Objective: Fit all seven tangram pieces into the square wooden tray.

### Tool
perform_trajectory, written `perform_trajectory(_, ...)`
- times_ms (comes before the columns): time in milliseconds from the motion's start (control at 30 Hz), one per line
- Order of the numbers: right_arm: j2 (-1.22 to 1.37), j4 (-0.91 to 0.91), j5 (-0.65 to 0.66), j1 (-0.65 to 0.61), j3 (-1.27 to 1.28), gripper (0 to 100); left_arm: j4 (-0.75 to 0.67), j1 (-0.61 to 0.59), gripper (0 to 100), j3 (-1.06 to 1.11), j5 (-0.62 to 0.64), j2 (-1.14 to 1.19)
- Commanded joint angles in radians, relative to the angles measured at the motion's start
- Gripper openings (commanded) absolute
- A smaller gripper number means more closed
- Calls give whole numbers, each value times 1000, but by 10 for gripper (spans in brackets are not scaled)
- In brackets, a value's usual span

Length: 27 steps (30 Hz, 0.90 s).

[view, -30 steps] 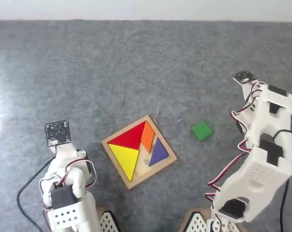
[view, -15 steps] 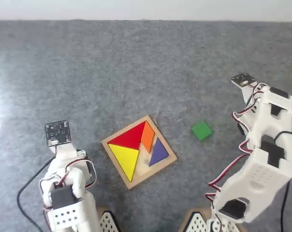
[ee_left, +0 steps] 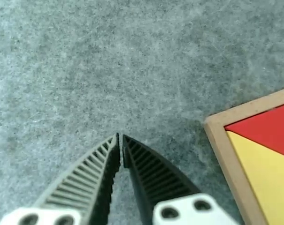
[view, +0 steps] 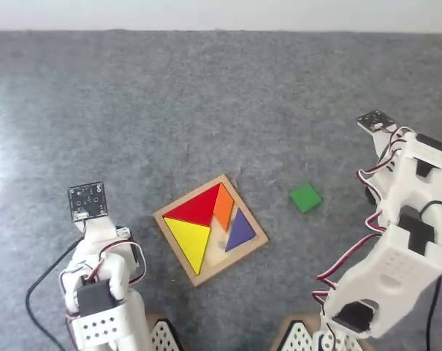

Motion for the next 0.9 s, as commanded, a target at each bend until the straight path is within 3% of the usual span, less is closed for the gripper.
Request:
perform_trajectory(0,-10,10,3,1,5,101,8,-3,13,-7,-5,-18)
perform_trajectory(333,-15,205,-2,-4,-158,101,8,-3,13,-7,-5,-18)
perform_trajectory(567,-197,223,-48,-48,-91,101,8,-3,13,-7,-5,-18)
perform_trajectory(667,-325,252,-52,-127,-17,101,8,-3,13,-7,-5,-18)
perform_trajectory(867,-506,311,-192,-395,48,101,8,-3,13,-7,-5,-18)
